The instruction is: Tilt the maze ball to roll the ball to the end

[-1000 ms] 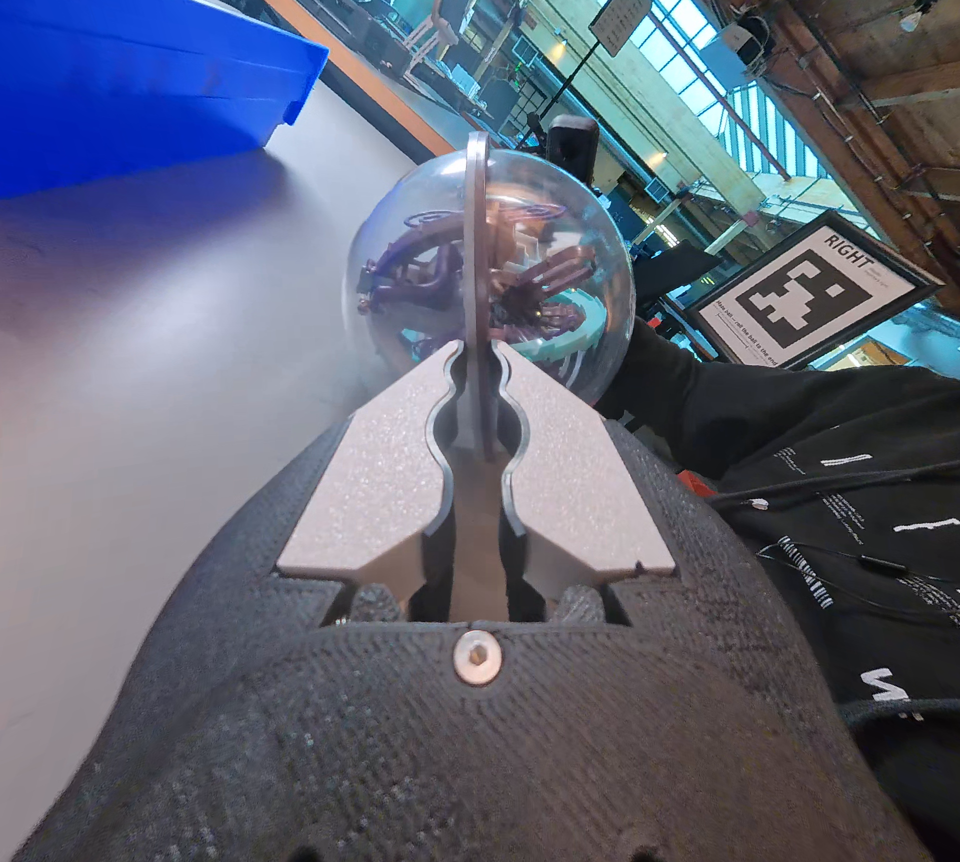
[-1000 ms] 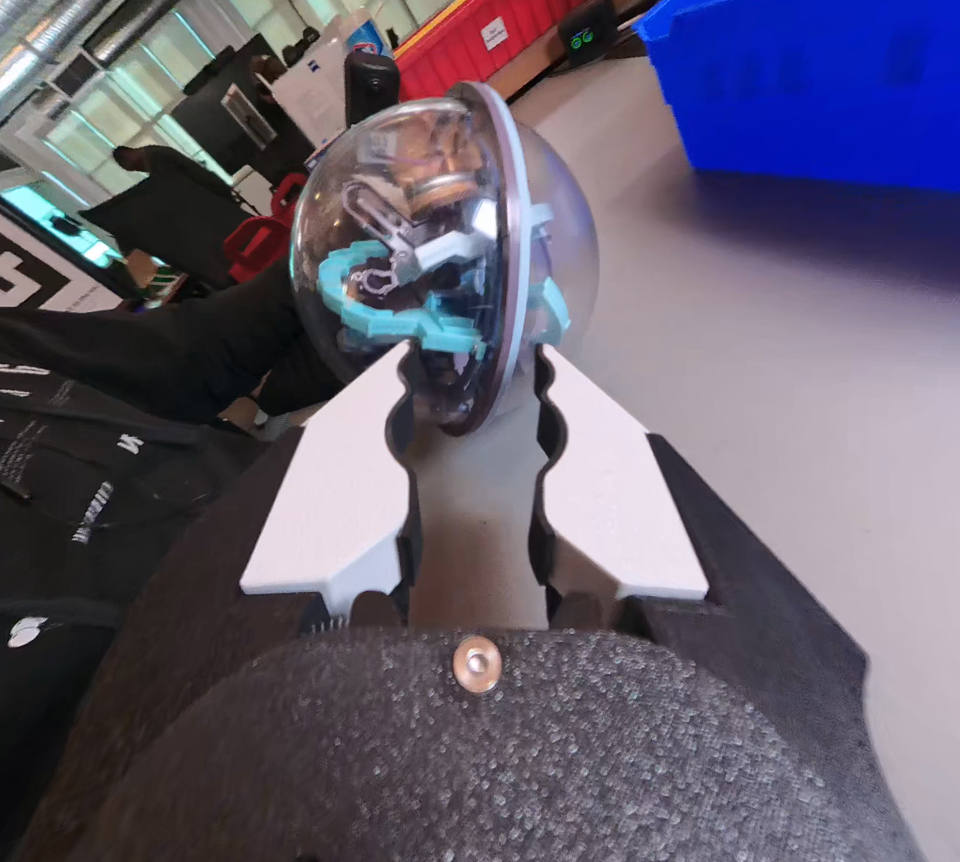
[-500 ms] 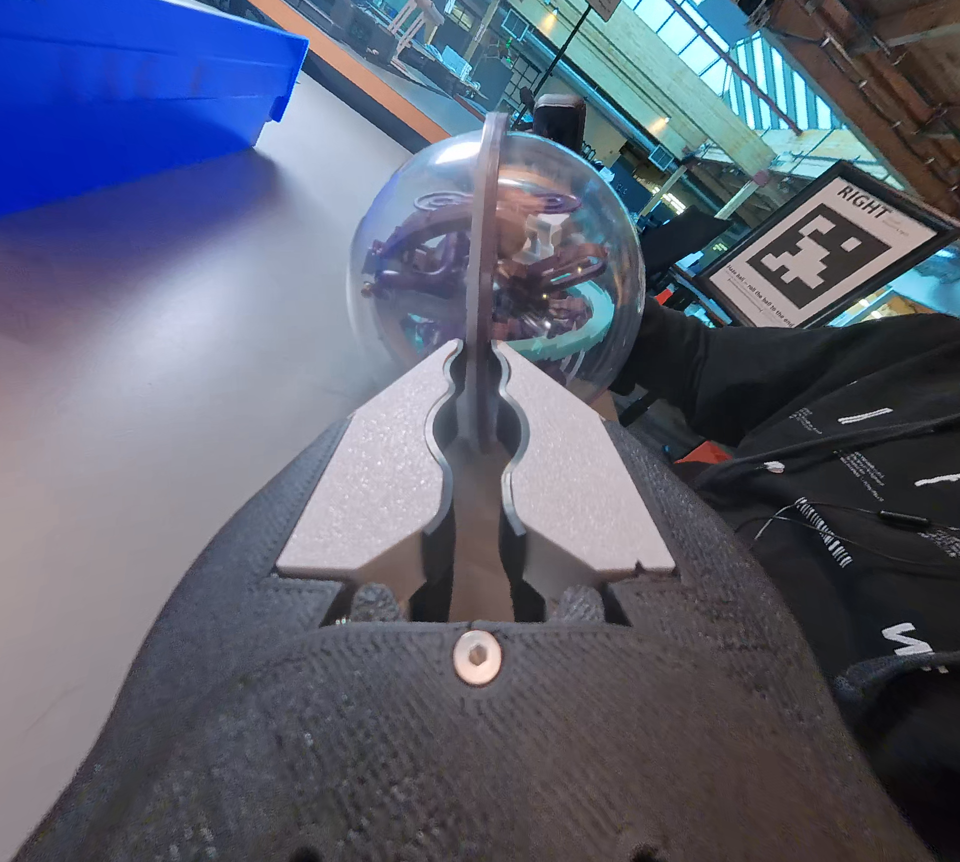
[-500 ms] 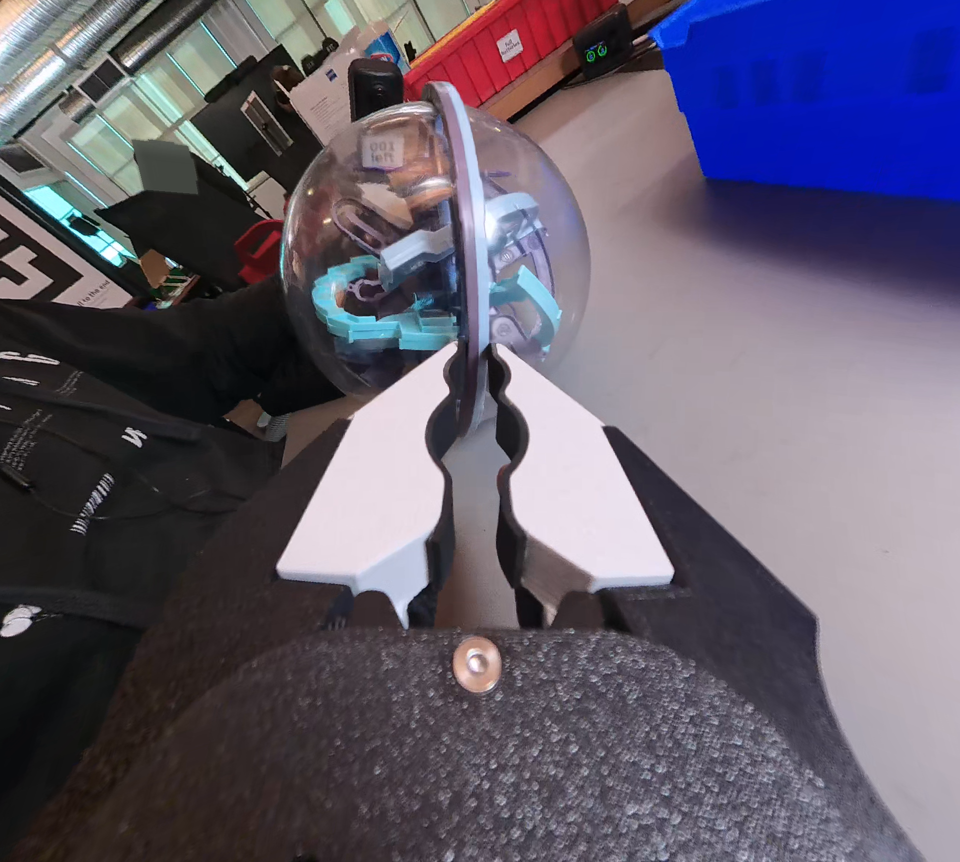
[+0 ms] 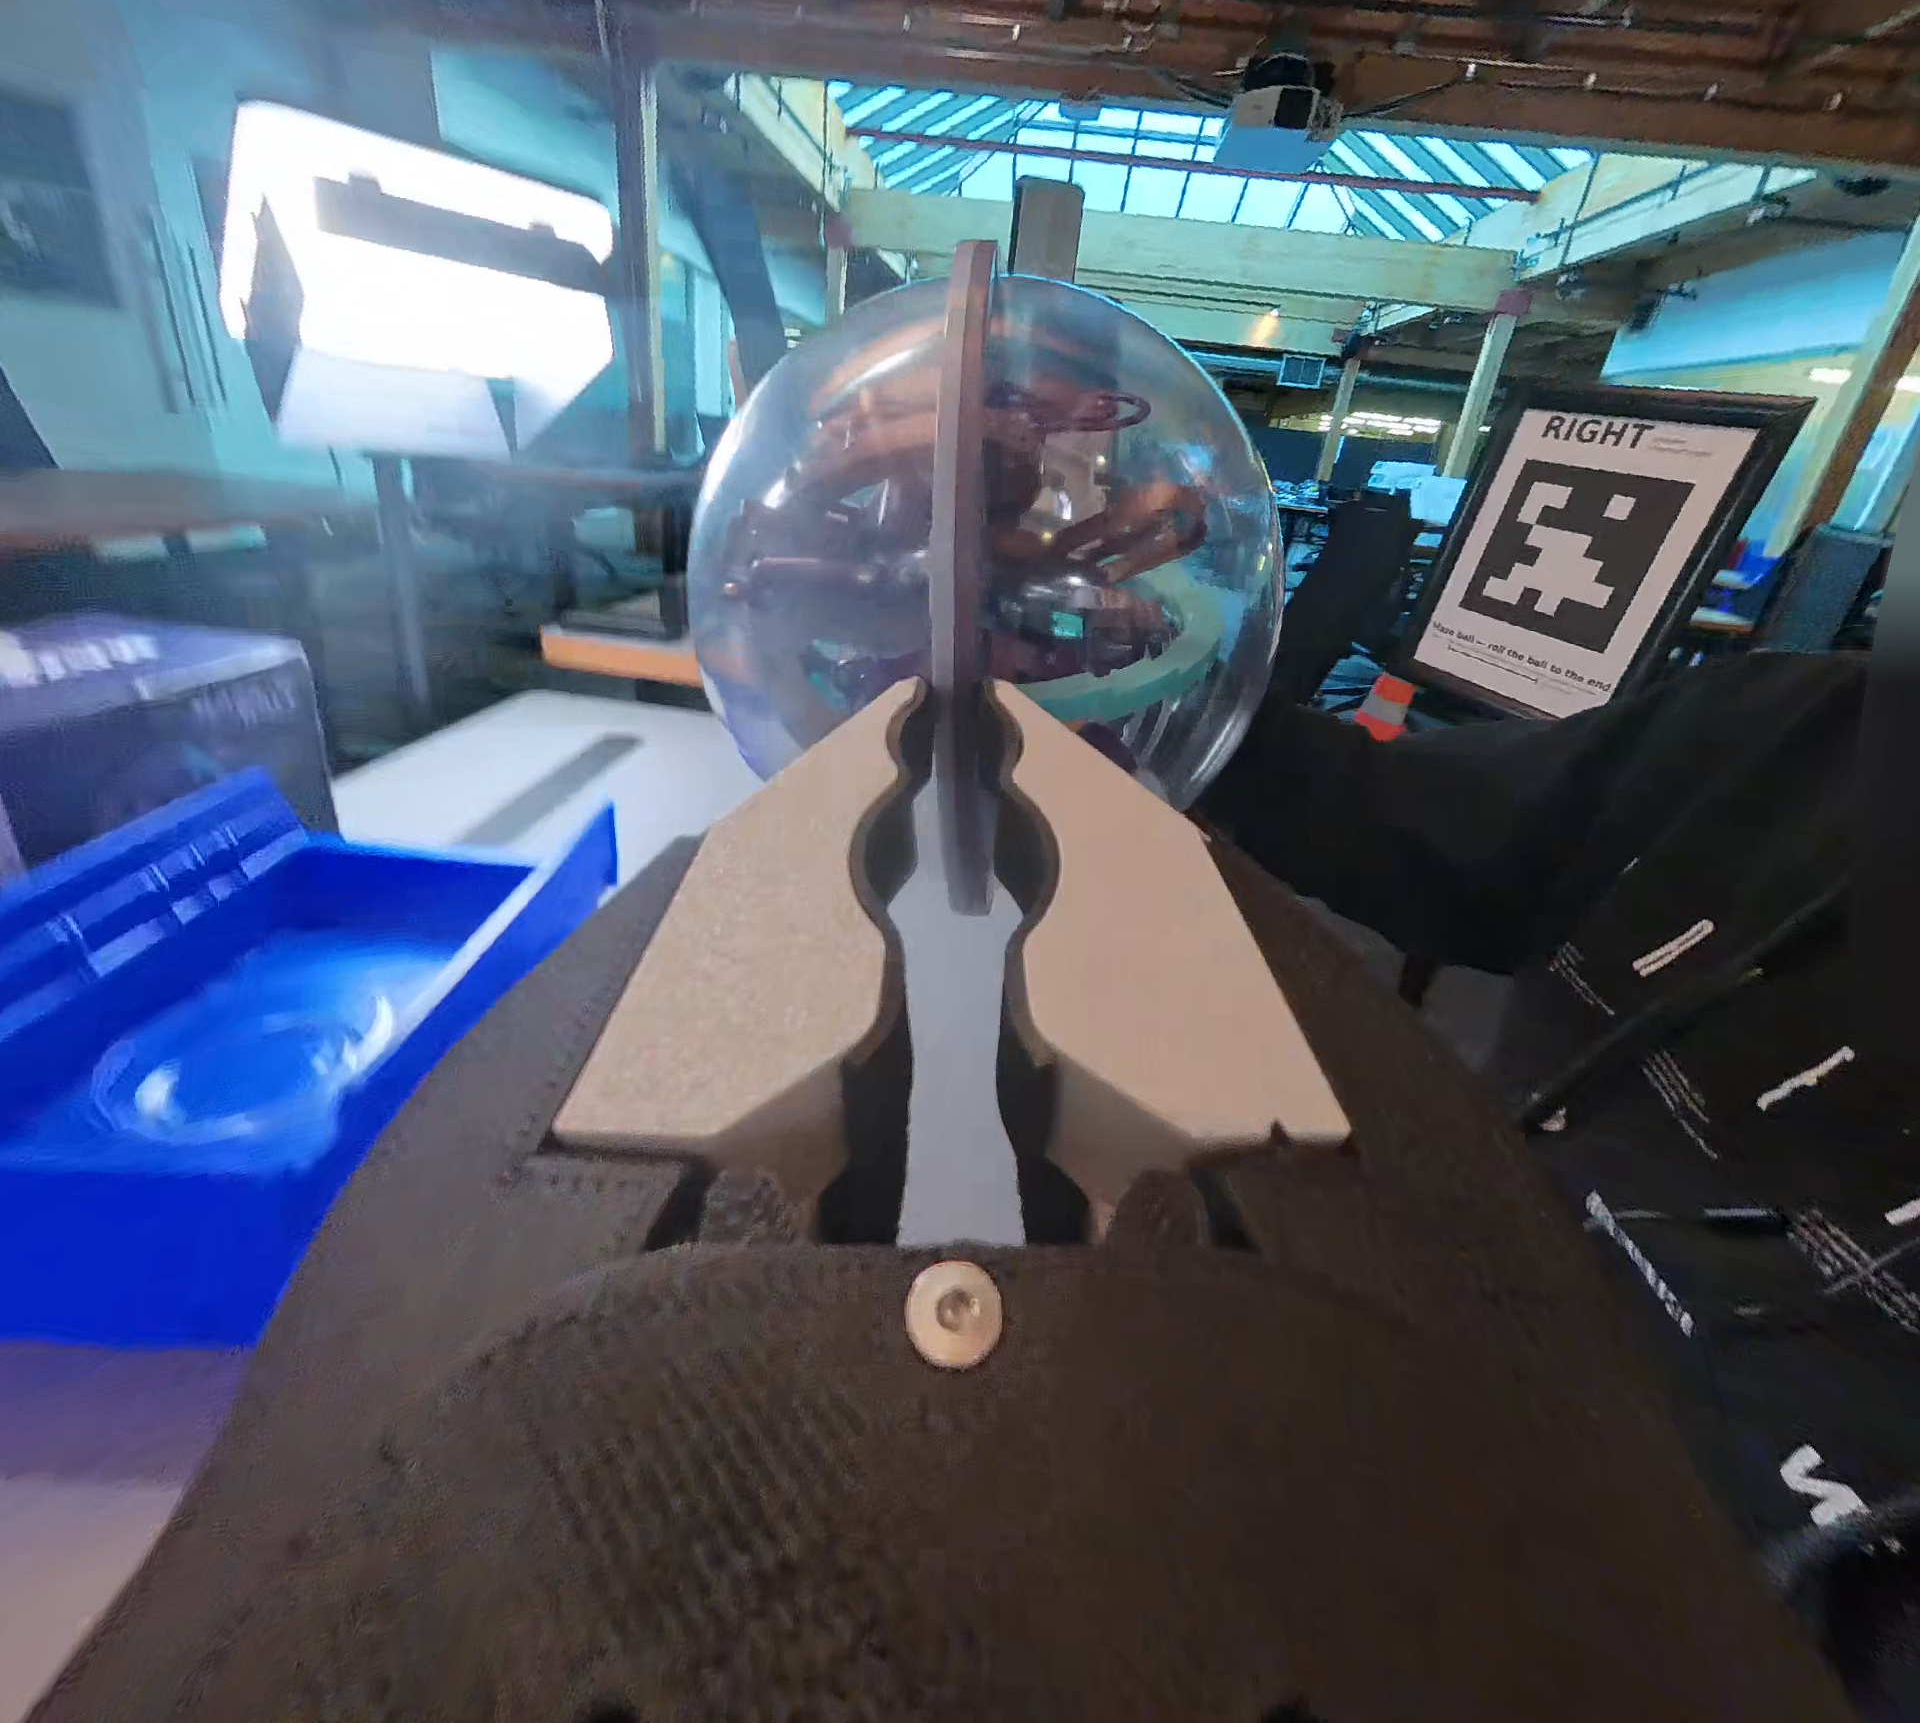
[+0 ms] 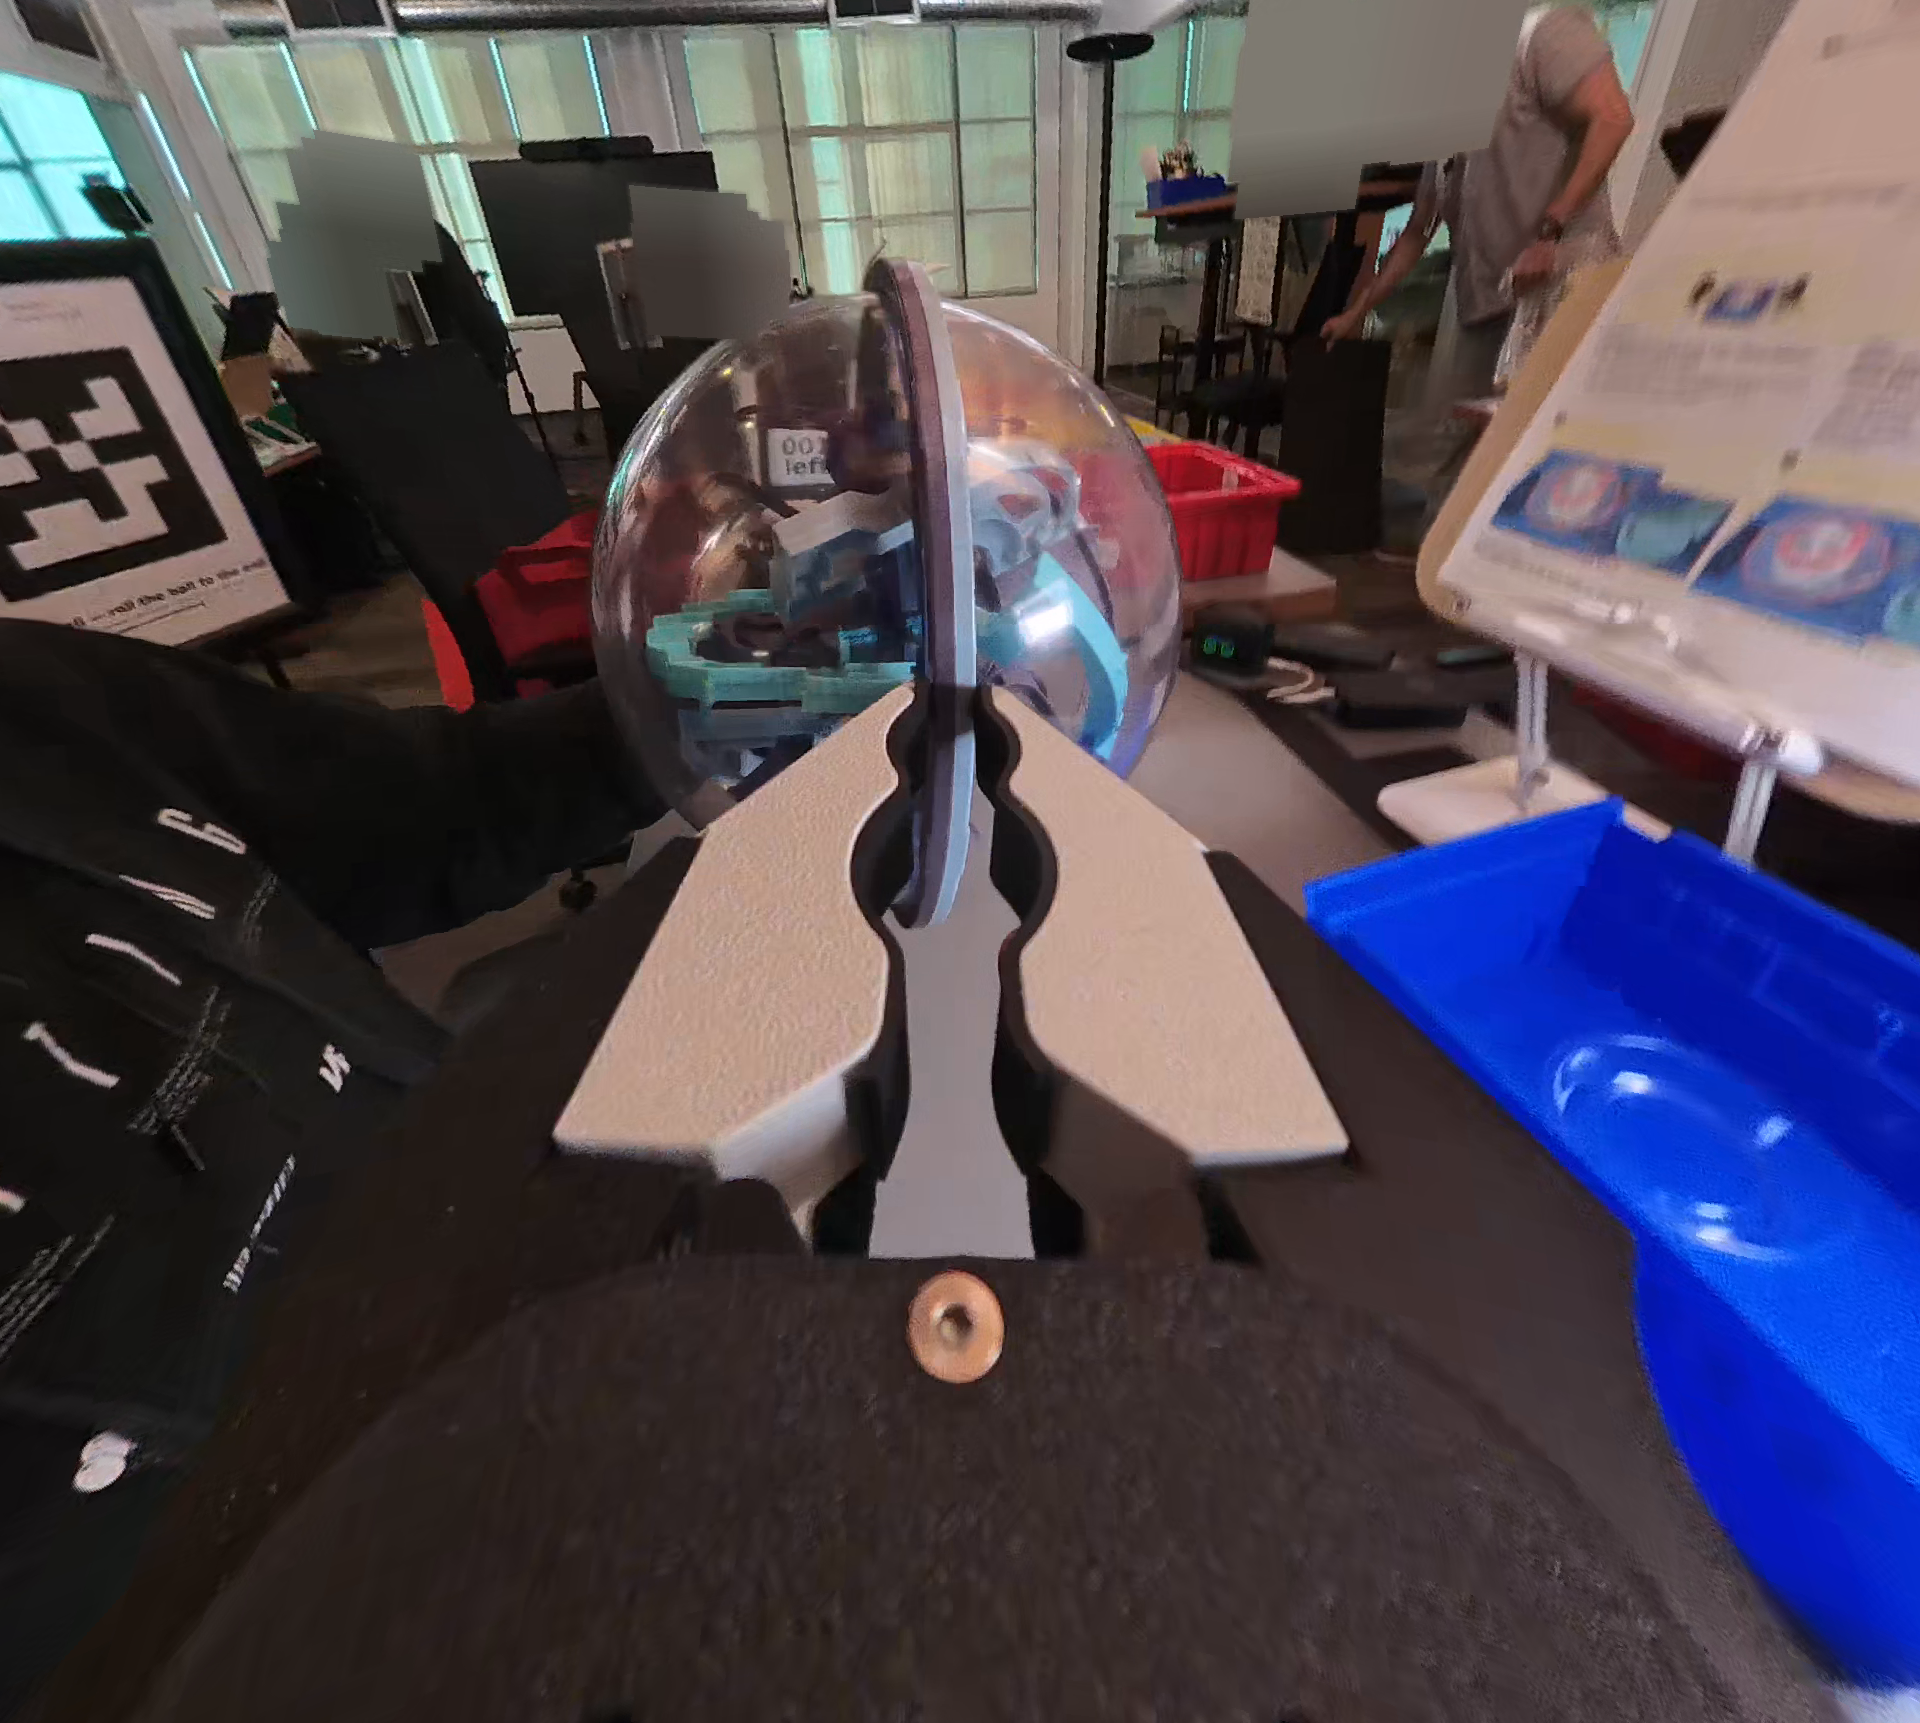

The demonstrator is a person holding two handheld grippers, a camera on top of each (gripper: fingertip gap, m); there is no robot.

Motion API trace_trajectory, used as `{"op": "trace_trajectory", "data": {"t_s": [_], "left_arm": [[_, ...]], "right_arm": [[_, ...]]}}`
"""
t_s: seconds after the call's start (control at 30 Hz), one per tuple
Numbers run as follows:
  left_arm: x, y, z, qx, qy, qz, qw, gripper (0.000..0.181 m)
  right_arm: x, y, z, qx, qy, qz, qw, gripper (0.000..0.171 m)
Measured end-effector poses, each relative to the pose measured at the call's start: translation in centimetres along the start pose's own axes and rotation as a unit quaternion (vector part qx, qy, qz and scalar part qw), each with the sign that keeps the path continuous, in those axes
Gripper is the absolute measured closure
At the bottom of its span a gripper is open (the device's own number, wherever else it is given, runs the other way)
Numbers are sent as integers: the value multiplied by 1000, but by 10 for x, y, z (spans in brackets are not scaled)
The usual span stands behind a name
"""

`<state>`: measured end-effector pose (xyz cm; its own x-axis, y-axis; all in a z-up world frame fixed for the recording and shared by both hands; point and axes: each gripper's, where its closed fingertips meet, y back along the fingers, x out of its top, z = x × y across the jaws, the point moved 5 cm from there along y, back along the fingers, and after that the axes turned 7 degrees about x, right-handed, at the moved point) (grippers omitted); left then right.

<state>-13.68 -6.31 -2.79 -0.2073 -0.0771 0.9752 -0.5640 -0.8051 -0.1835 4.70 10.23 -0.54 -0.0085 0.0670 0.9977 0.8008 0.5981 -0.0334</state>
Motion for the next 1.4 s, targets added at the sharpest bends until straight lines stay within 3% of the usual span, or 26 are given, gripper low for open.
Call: {"op": "trace_trajectory", "data": {"t_s": [0.27, 0.57, 0.9, 1.1, 1.4], "left_arm": [[118, -2, 54, -4, -164, 33, 986, 174], [190, -8, 108, -8, -269, 25, 963, 174], [192, -13, 107, -29, -287, 48, 956, 174], [189, -18, 104, -33, -291, 54, 955, 174], [212, -17, 123, -19, -331, 47, 942, 174]], "right_arm": [[103, -11, -43, 9, 141, 36, 989, 165], [158, -8, -80, 15, 214, 85, 973, 166], [194, -3, -118, -8, 297, 87, 951, 166], [191, 1, -118, -22, 302, 78, 950, 166], [180, 0, -102, -13, 291, 117, 950, 166]]}}
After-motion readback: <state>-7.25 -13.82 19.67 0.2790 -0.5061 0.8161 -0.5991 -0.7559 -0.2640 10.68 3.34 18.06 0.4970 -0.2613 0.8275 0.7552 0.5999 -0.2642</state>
